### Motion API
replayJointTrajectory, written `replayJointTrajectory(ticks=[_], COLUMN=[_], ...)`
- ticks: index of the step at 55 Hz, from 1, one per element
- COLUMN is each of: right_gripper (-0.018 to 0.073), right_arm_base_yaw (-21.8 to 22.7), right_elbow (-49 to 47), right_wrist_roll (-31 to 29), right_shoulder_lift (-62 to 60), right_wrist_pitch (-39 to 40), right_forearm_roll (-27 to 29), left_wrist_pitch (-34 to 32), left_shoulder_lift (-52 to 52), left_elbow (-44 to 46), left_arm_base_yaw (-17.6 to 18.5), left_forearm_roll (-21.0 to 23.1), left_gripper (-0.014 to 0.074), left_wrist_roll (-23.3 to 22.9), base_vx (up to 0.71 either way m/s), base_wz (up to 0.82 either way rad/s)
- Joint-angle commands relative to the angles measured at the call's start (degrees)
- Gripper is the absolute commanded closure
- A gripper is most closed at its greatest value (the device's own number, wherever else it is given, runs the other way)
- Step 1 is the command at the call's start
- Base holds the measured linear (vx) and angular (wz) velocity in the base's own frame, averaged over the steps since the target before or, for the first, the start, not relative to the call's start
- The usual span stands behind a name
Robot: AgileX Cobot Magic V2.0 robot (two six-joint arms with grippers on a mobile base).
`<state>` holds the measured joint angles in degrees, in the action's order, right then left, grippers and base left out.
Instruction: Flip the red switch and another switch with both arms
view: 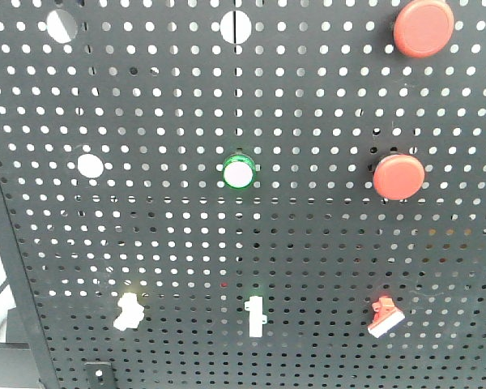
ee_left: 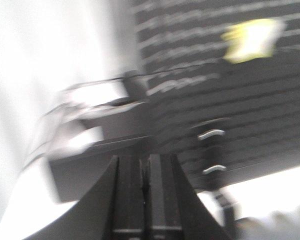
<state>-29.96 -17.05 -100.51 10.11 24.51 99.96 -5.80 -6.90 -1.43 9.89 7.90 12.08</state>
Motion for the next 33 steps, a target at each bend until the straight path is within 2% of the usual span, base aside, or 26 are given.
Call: replayJointTrajectory(ticks=[1,5,11,26,33], right_gripper=[0.0566,0.0566,0.0566,0.0566,0.0566], right_arm_base_yaw=[-0.04,-0.04,-0.04,-0.04,-0.04], right_elbow=[-1.47,-1.47,-1.47,-1.47,-1.47], right_wrist_roll=[-0.63,-0.63,-0.63,-0.63,-0.63], right_shoulder_lift=[0.60,0.60,0.60,0.60,0.60], right_wrist_pitch=[-1.27,-1.27,-1.24,-1.24,-1.24], right_forearm_roll=[-2.08,-2.08,-2.08,-2.08,-2.08], left_wrist_pitch=[-0.21,2.94,3.12,3.87,3.87], left_shoulder_lift=[4.60,8.06,8.47,8.56,8.56], left_elbow=[-1.21,-1.13,-1.19,-1.19,-1.14], left_arm_base_yaw=[-4.69,-7.53,-8.54,-4.62,-4.48], left_forearm_roll=[-0.02,-2.82,-6.97,-7.11,-7.11], left_gripper=[0.0594,0.0594,0.0594,0.0594,0.0594], left_wrist_roll=[-3.63,-5.04,-7.33,-8.14,-8.14], base_vx=[0.00,0.00,0.00,0.00,0.00], base_wz=[0.00,0.00,0.00,0.00,0.00])
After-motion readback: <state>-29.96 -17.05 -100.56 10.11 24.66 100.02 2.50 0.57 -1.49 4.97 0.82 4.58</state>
